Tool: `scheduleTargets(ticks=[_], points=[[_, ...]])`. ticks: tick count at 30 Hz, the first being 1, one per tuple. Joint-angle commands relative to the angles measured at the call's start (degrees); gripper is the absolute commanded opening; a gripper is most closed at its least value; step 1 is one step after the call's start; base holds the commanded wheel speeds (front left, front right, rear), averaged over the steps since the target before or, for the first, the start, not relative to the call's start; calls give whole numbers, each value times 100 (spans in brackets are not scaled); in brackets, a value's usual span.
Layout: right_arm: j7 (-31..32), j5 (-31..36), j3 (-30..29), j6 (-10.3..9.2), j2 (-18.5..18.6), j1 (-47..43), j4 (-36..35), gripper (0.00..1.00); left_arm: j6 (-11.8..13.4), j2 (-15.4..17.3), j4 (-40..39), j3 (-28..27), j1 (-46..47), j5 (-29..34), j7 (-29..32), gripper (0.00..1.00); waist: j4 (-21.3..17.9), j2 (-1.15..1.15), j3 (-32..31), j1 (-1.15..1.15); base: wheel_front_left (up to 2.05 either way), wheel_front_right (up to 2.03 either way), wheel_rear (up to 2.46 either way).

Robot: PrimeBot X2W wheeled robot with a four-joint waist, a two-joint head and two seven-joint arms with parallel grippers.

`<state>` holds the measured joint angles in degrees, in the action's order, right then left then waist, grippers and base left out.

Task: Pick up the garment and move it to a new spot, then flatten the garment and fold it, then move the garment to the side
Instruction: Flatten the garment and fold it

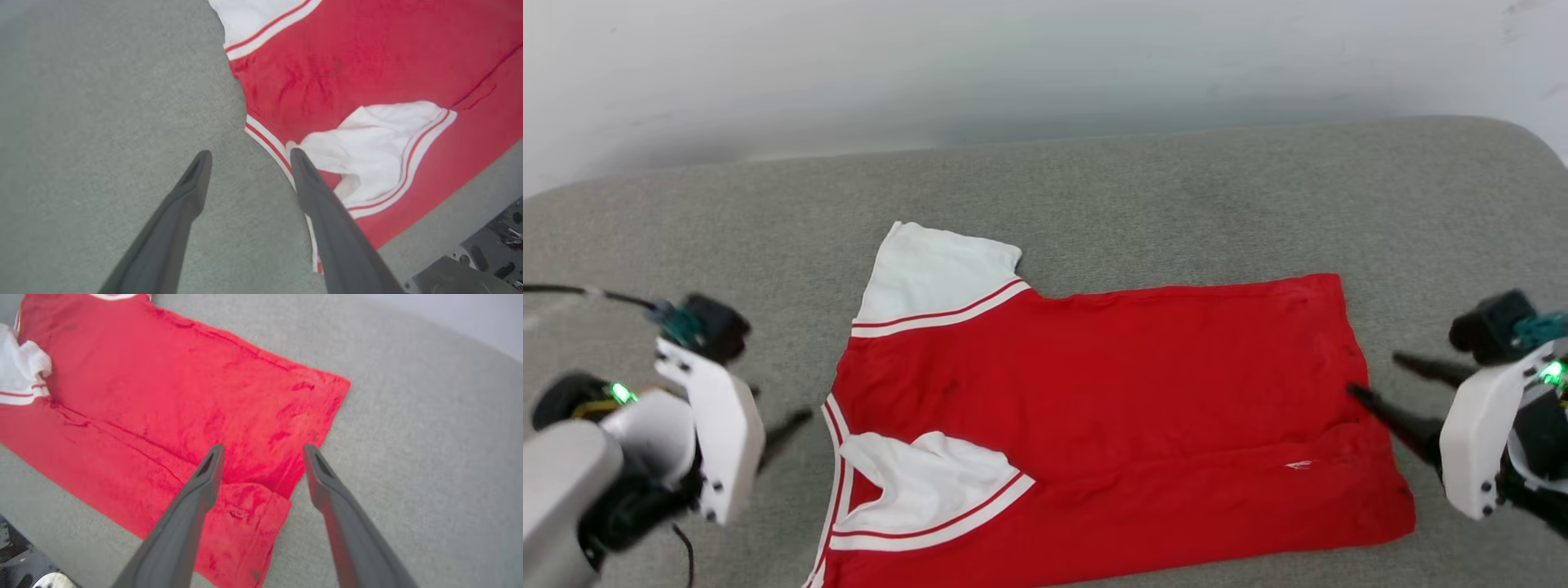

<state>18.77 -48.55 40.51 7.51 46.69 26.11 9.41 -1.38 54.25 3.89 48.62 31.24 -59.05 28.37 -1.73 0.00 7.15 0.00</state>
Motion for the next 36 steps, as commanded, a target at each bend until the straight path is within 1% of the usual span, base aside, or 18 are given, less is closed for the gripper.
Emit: scheduleTargets(ticks=[1, 4, 7, 10, 15, 21, 25, 28, 31, 34, 36], points=[[-198, 101, -94, -5, -82, 60, 11, 100, 52, 9, 54, -65, 113, 68, -96, 100, -48, 0, -22, 0, 0, 0, 0], [-973, 496, -409, -4, -297, 162, -78, 100, 175, -47, 119, -225, 401, 304, -336, 100, -124, 0, 6, 0, 0, 0, 0], [-1645, 809, -780, -4, -500, 167, -220, 100, 252, -118, 192, -351, 767, 459, -399, 100, -199, 0, 108, 0, 0, 0, 0], [-2230, 1189, -1235, -4, -734, 71, -379, 100, 272, -240, 309, -475, 1121, 471, -359, 100, -290, 0, 263, 0, 0, 0, 0], [-2828, 1930, -2260, -4, -1363, -326, -681, 100, 217, -387, 597, -597, 1726, 508, -182, 100, -478, 0, 595, 0, 0, 0, 0], [-3054, 2629, -3206, -3, -2269, -1015, -1349, 100, 47, -582, 1094, -670, 2440, 506, 81, 100, -674, 0, 1108, 0, 0, 0, 0], [-2962, 2882, -3526, -3, -2743, -1429, -1750, 100, -119, -729, 1428, -617, 2972, 529, 439, 100, -760, 0, 1523, 0, 0, 0, 0], [-2906, 2999, -3623, -4, -2918, -1566, -1948, 100, -262, -780, 1649, -538, 3388, 516, 854, 100, -835, 0, 1808, 0, 0, 0, 0], [-2905, 3078, -3666, -4, -3005, -1534, -2053, 100, -368, -843, 1839, -425, 3723, 329, 1562, 100, -918, 0, 2058, 0, 0, 0, 0], [-2890, 3107, -3658, -4, -3041, -1426, -2091, 100, -404, -856, 1964, -282, 4030, 282, 2219, 100, -990, 0, 2284, 0, 0, 0, 0], [-2901, 3117, -3606, -4, -3034, -1343, -2069, 100, -390, -880, 2049, -201, 4159, 244, 2551, 100, -1032, 0, 2421, 0, 0, 0, 0]])
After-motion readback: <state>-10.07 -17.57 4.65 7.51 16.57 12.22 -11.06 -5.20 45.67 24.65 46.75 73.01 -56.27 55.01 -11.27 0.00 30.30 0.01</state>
